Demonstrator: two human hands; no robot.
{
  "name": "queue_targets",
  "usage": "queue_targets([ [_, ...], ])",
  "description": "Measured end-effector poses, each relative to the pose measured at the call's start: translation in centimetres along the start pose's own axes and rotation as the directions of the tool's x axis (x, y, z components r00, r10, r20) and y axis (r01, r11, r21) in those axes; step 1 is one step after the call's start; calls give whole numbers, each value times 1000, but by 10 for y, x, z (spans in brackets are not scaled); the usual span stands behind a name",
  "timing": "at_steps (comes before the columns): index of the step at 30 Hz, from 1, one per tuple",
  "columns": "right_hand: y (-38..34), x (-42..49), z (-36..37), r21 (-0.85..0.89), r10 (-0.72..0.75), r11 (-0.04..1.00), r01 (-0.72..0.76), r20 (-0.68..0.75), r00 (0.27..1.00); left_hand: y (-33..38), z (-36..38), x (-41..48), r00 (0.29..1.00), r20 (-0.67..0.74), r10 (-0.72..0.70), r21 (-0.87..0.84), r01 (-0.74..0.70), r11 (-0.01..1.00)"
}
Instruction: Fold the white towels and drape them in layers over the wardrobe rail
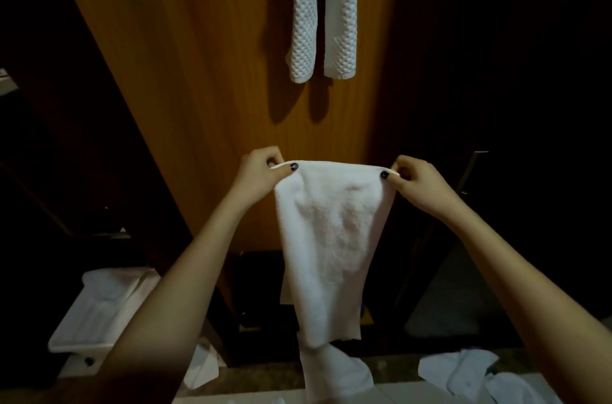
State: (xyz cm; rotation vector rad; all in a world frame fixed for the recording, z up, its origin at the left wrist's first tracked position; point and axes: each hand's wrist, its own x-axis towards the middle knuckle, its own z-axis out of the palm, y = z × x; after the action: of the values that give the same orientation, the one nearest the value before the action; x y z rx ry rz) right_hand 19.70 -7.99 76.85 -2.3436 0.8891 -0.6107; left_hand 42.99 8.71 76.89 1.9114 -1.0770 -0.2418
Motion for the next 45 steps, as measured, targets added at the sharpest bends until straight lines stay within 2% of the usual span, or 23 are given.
queue_targets([
  [2,-6,-4,8,123,13,992,-4,-73,997,6,15,-5,998,-32,-49,-142,44,989],
  [4,-17,-10,14,249,-61,965,81,-89,994,15,27,-9,995,-31,-98,-271,85,959],
  [7,-32,-18,14,432,-104,899,74,46,993,26,32,-14,992,49,-114,-428,124,895],
  [9,-36,-19,11,468,-127,884,25,186,974,31,33,-16,992,99,-80,-499,119,858],
  [11,-39,-18,6,435,-157,900,25,270,950,34,32,-18,991,119,-66,-556,122,823],
  [14,-49,-19,-2,402,-199,910,99,215,956,37,31,-21,988,133,-82,-623,148,768],
  [17,-63,-19,-10,196,-321,936,292,137,937,42,31,-23,985,156,-70,-665,157,730],
  [19,-68,-15,-12,58,-406,914,402,113,907,47,29,-26,981,192,-37,-685,161,711],
  [23,-79,-9,-14,-90,-459,880,467,96,883,57,25,-32,977,214,-11,-725,166,668],
  [27,-86,-6,-13,-72,-446,888,455,110,888,60,24,-35,983,176,-62,-780,177,601],
  [31,-88,-5,-12,13,-414,910,414,73,908,56,17,-42,984,180,-3,-836,155,527],
  [34,-89,-5,-8,37,-397,917,397,19,917,51,16,-46,981,193,-2,-799,158,581],
  [37,-91,-4,-4,68,-364,928,365,-38,931,48,21,-49,980,188,65,-756,102,646],
  [40,-90,-1,-3,95,-332,937,336,-50,942,52,29,-51,981,133,145,-579,-42,814],
  [41,-90,0,-2,87,-331,939,334,-43,943,53,33,-50,981,104,165,-533,-85,842],
  [45,-88,3,-9,21,-331,943,331,-1,944,54,41,-45,988,13,154,-524,-124,842],
])
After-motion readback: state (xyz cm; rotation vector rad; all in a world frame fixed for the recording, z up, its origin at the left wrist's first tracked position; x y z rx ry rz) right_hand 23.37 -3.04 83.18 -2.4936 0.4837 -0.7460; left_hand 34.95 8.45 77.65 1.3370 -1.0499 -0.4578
